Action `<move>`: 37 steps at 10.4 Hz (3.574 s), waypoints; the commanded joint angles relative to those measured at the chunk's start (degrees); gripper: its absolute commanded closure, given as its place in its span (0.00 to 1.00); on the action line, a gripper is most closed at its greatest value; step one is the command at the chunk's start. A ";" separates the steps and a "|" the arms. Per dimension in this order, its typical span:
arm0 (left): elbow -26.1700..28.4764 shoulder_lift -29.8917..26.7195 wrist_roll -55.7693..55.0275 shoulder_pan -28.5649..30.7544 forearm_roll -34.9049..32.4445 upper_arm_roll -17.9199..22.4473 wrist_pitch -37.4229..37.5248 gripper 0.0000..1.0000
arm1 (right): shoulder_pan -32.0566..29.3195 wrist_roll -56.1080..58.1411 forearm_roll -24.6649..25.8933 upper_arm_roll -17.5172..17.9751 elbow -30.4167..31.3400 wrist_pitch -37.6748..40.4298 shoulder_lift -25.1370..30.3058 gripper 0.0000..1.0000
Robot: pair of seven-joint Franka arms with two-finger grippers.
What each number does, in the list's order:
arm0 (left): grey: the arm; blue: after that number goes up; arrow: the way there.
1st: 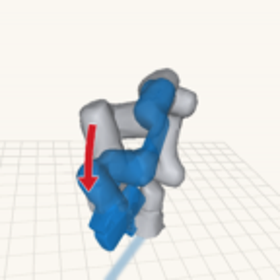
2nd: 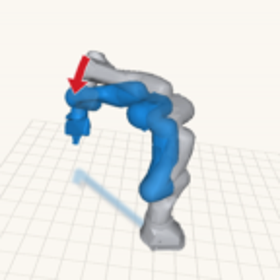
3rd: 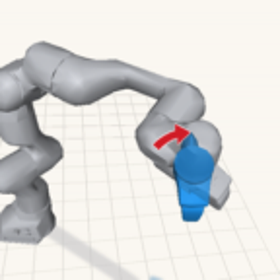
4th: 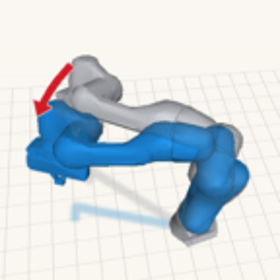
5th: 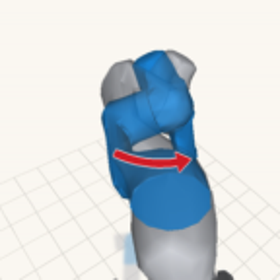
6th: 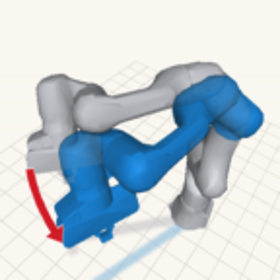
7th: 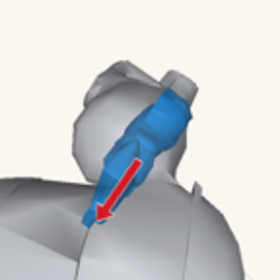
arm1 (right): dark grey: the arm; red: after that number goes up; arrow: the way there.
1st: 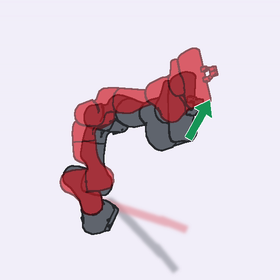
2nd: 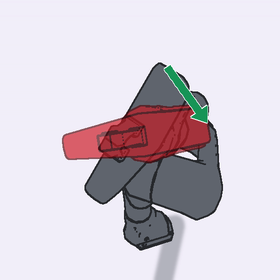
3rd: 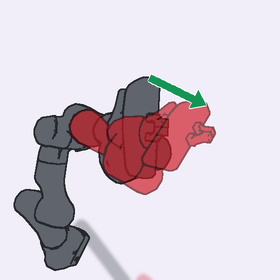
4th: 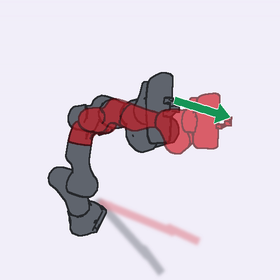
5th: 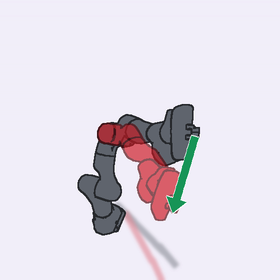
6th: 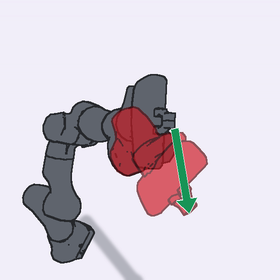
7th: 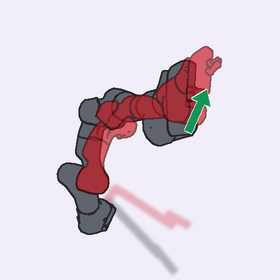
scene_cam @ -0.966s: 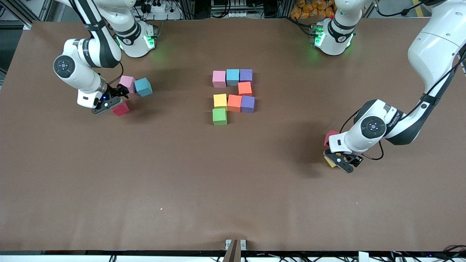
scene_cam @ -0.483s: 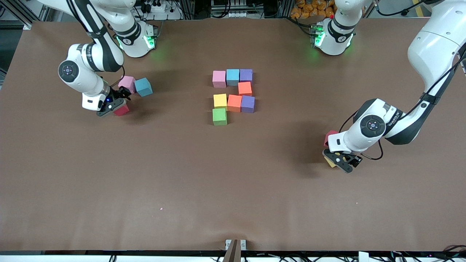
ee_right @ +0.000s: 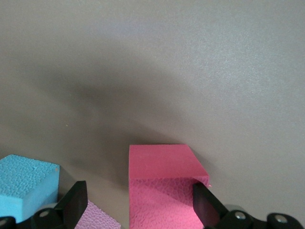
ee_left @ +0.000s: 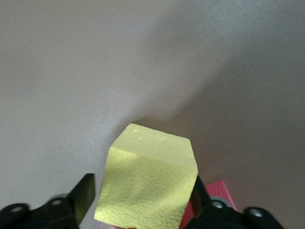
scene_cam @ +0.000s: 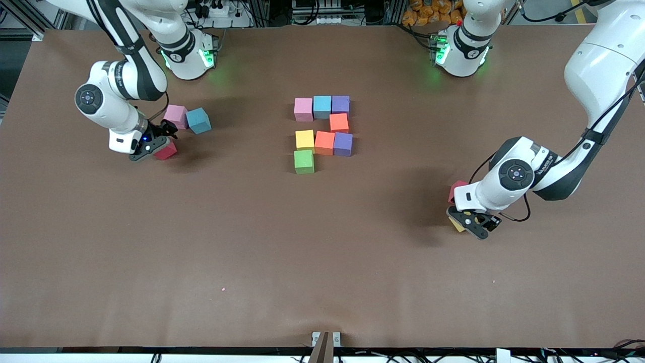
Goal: Form number 2 with 11 blocks
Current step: 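Carry the yellow cube to the figure while the right gripper grasps red, then lower the yellow cube below green with the left gripper while right lifts red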
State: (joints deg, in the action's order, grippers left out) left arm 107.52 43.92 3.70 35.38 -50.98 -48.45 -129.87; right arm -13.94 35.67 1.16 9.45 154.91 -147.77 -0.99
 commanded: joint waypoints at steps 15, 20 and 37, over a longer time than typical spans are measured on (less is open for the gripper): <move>-14.61 -0.42 -45.74 -29.45 15.44 2.90 0.49 0.53 | -2.68 0.71 -0.28 0.83 -2.34 2.67 -3.13 0.00; -26.82 0.63 -71.58 -57.21 28.27 23.27 3.48 0.53 | -2.76 0.98 -0.28 0.75 -1.72 0.55 -5.69 0.00; -35.36 8.55 -83.95 -75.02 34.98 33.07 2.87 0.54 | 5.14 0.97 -0.01 1.18 -21.66 11.89 -6.21 0.61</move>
State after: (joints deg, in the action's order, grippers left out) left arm 74.59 51.28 -82.67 -39.01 -17.64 -15.66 -127.89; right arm -9.12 36.07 1.16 10.64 136.28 -136.78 -4.84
